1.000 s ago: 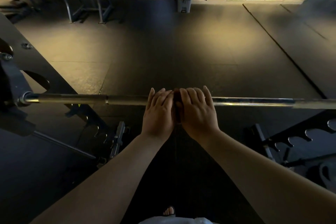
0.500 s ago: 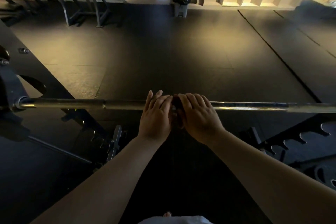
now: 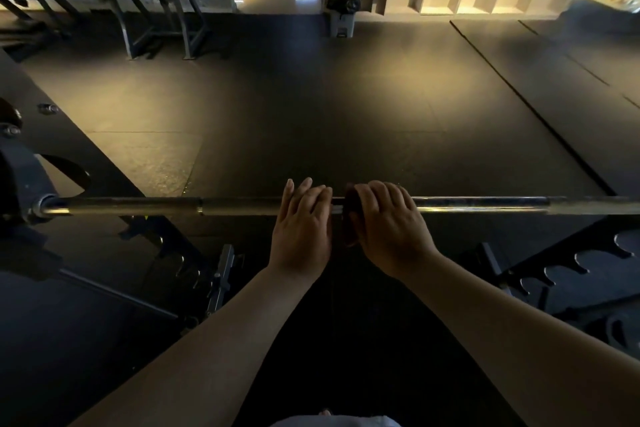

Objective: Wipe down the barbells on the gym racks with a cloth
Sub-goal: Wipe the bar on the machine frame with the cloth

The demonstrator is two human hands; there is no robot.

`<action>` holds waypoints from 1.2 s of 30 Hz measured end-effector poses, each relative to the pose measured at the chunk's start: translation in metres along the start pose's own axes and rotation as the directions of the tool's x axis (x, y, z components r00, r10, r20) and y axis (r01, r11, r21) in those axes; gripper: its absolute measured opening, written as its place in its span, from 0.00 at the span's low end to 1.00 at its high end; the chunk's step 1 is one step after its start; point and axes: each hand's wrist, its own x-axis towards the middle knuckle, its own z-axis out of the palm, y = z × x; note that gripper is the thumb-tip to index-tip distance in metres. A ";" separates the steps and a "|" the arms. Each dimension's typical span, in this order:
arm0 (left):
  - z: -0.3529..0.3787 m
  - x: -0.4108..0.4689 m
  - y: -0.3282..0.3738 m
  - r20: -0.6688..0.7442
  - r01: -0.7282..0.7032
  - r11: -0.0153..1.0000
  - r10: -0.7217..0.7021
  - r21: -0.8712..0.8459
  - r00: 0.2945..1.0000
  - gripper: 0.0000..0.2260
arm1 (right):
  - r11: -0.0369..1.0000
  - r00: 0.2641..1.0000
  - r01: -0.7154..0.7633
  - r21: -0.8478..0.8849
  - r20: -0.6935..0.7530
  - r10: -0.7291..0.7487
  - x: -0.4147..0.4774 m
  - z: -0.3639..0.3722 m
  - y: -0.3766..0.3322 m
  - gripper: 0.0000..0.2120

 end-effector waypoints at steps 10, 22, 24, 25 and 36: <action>0.005 0.002 0.002 -0.014 0.018 1.000 -0.019 -0.025 1.000 0.22 | 0.999 0.998 -0.049 -0.016 -0.049 0.048 -0.015 0.016 -0.018 0.33; 0.004 0.002 0.003 -0.045 0.010 1.000 -0.011 -0.011 0.999 0.19 | 0.994 1.000 -0.026 0.111 0.006 0.025 -0.010 0.002 0.005 0.28; 0.005 0.002 0.003 -0.043 0.013 1.000 -0.013 0.002 0.999 0.19 | 0.983 0.995 -0.099 0.153 -0.002 0.100 -0.002 -0.006 0.013 0.26; 0.006 0.002 0.002 -0.039 0.016 1.000 -0.016 0.009 0.999 0.20 | 0.978 0.990 -0.142 0.153 0.015 0.142 0.002 -0.009 0.011 0.25; 0.002 0.003 0.003 -0.001 -0.005 1.000 0.005 0.003 1.000 0.24 | 0.985 0.999 -0.013 0.174 0.043 0.006 -0.003 -0.007 0.008 0.28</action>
